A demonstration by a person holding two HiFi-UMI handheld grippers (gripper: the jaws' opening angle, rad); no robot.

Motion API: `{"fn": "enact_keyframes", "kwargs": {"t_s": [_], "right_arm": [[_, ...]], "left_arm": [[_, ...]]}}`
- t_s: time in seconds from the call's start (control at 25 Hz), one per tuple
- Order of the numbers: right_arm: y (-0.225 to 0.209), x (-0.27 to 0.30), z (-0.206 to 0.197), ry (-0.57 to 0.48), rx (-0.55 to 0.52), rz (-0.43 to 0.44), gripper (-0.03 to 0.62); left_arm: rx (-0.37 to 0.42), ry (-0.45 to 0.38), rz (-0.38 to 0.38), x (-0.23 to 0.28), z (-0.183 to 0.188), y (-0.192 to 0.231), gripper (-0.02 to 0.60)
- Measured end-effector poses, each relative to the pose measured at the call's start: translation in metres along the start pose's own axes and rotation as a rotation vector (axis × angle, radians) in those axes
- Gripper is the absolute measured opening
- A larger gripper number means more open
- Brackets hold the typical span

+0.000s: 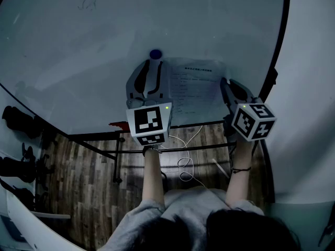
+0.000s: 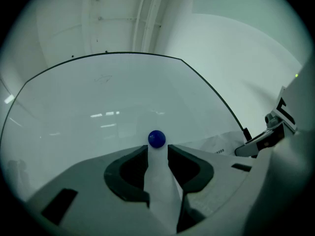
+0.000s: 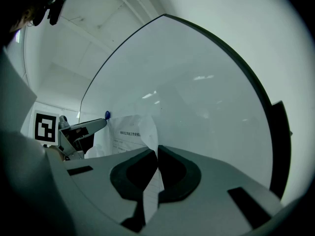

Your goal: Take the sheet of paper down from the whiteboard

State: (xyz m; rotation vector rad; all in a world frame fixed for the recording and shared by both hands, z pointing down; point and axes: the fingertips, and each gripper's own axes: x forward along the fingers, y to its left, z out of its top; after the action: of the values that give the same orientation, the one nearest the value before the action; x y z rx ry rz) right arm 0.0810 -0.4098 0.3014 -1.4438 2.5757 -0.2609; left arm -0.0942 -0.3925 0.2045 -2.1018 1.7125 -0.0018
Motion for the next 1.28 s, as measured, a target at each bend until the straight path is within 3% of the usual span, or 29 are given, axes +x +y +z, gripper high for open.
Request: {"fn": "enact_keyframes", "kwargs": {"t_s": [0.44,0.92,1.28], "right_arm": [[-0.003,-0.005,-0.003,0.011,-0.043,-0.004,0.000],[0.005,-0.029,-0.017,0.011,-0.069,0.042,0.002],[0.017,-0.041,-0.017,0.025,-0.095,0.075,0.002]], "left_arm": [[-0.126,0.091,0.046,-0.024,-0.038,0.009,0.092],[-0.220,0.179,0.021,-0.060,-0.078,-0.015,0.018],[-0.273,0.228,0.003,-0.081,-0.097,-0.021,0.008]]}}
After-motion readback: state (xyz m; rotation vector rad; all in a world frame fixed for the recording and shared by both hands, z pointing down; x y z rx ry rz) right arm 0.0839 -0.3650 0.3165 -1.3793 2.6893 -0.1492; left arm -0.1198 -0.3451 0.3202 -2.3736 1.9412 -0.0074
